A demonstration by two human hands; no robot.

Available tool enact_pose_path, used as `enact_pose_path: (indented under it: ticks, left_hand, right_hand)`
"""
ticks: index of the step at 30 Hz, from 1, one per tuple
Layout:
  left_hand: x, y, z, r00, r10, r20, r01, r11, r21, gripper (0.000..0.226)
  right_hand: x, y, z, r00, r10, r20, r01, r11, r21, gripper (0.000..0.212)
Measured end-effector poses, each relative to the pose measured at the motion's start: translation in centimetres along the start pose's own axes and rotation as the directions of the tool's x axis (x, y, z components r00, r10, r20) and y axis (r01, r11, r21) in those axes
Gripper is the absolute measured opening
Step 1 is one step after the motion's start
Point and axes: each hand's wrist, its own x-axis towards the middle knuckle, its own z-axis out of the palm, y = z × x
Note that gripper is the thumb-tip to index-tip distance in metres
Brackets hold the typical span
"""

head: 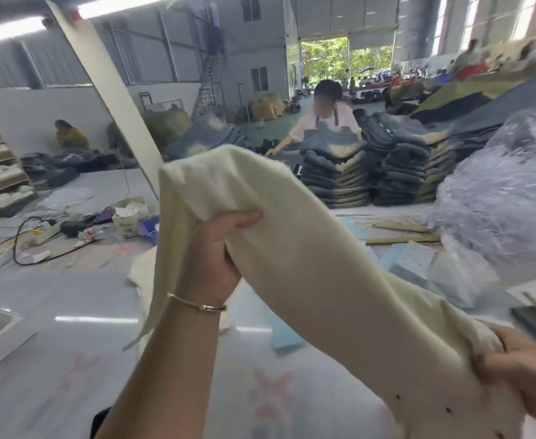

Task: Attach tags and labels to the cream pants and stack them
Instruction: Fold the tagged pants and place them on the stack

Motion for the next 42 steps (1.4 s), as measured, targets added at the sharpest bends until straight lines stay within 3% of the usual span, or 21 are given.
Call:
enact_pose_path:
  ticks: [2,5,7,12,15,16,19,22,25,26,27,29,30,32,35,37,38,40,41,42]
  left_hand:
    - [-1.0,-0.9,4.6,0.995,-0.051,0.089,0.051,0.999,-0.004,0.02]
    - [-3.1,-3.3,13.2,0.959,-0.203,0.199,0.204,0.979,0.016,0.037]
    - [-4.6,-5.2,18.2,0.949,-0.256,0.185,0.253,0.967,0.037,0.024]
    - [-9.5,-8.1,26.2,0.965,-0.133,0.226,0.119,0.99,0.078,0.004]
    - [-11.1,-8.4,25.5,0.982,0.015,0.186,-0.021,0.999,0.031,0.016]
    - [-11.4,-8.4,24.0,0.987,0.06,0.15,-0.061,0.998,0.001,0.019]
    - [-11.3,-8.7,16.5,0.989,0.126,-0.07,-0.129,0.991,-0.032,0.029]
    - [-12.2,-10.8,6.4,0.955,-0.01,-0.298,0.009,1.0,-0.006,0.046]
    - [-15.6,-14.1,-2.3,0.824,-0.304,-0.479,0.267,0.953,-0.146,0.042]
    - [-17.0,-15.2,-4.9,0.746,-0.381,-0.546,0.347,0.922,-0.17,0.047]
    - [-18.3,-15.8,-7.1,0.681,-0.404,-0.611,0.448,0.89,-0.088,0.045]
    - [-20.3,-16.7,-11.2,0.563,-0.311,-0.765,0.606,0.786,0.126,0.022]
    - [-20.6,-17.0,-12.8,0.523,-0.224,-0.822,0.643,0.737,0.208,0.029]
    - [-20.2,-17.3,-14.4,0.458,-0.202,-0.866,0.698,0.685,0.209,0.04]
    - [-20.9,-18.5,-13.8,0.547,-0.213,-0.81,0.693,0.658,0.295,0.047]
    - [-21.2,-20.3,-12.0,0.634,-0.366,-0.681,0.675,0.693,0.255,0.047]
    - [-21.4,-21.1,-11.0,0.633,-0.486,-0.602,0.686,0.713,0.146,0.042]
    - [-22.8,-22.8,-10.2,0.652,-0.565,-0.505,0.745,0.603,0.286,0.039]
    - [-23.2,-23.3,-10.2,0.659,-0.578,-0.481,0.752,0.502,0.427,0.042]
    - [-23.1,-23.9,-10.1,0.658,-0.576,-0.485,0.732,0.336,0.593,0.052]
  right_hand:
    - [-2.1,-1.0,-3.5,0.992,0.016,-0.123,-0.019,1.0,-0.019,0.05]
    - [-4.9,-1.3,-7.4,0.949,0.027,-0.314,-0.012,0.999,0.051,0.028]
    - [-6.1,-1.1,-9.7,0.912,0.035,-0.409,-0.007,0.998,0.069,0.03]
    - [-9.2,-1.7,-14.9,0.804,-0.076,-0.59,0.127,0.991,0.045,0.028]
    - [-10.8,-3.4,-16.8,0.725,-0.163,-0.669,0.27,0.961,0.058,0.014]
    - [-11.4,-4.1,-17.3,0.701,-0.189,-0.687,0.293,0.955,0.036,0.02]
    - [-12.1,-6.3,-18.2,0.702,-0.343,-0.624,0.261,0.939,-0.223,0.032]
    - [-10.7,-8.5,-15.2,0.802,-0.418,-0.427,0.136,0.823,-0.551,0.015]
    - [-6.2,-8.2,-8.6,0.969,-0.211,-0.132,0.029,0.625,-0.78,0.019]
    - [-4.5,-7.3,-6.4,0.99,-0.12,-0.067,0.012,0.557,-0.83,0.018]
    - [-2.7,-5.9,-4.6,0.998,-0.053,-0.033,-0.002,0.505,-0.863,0.015]
    - [-0.3,-2.5,-2.3,0.997,0.074,-0.026,-0.053,0.4,-0.915,0.022]
    - [0.3,-0.7,-1.8,0.987,0.154,-0.034,-0.085,0.339,-0.937,0.035]
    - [0.2,2.8,-2.1,0.945,0.319,-0.073,-0.169,0.285,-0.944,0.068]
    - [-1.9,6.5,-3.5,0.909,0.388,-0.154,-0.296,0.339,-0.893,0.1]
    - [-3.6,7.7,-4.6,0.894,0.424,-0.144,-0.339,0.431,-0.836,0.105]
    - [-4.5,8.2,-4.9,0.892,0.44,-0.106,-0.333,0.479,-0.812,0.102]
    - [-6.3,9.5,-4.8,0.903,0.423,-0.073,-0.311,0.528,-0.79,0.095]
    - [-6.9,10.6,-4.3,0.921,0.371,-0.119,-0.303,0.49,-0.817,0.088]
    - [-7.2,11.7,-3.6,0.94,0.29,-0.182,-0.297,0.425,-0.855,0.074]
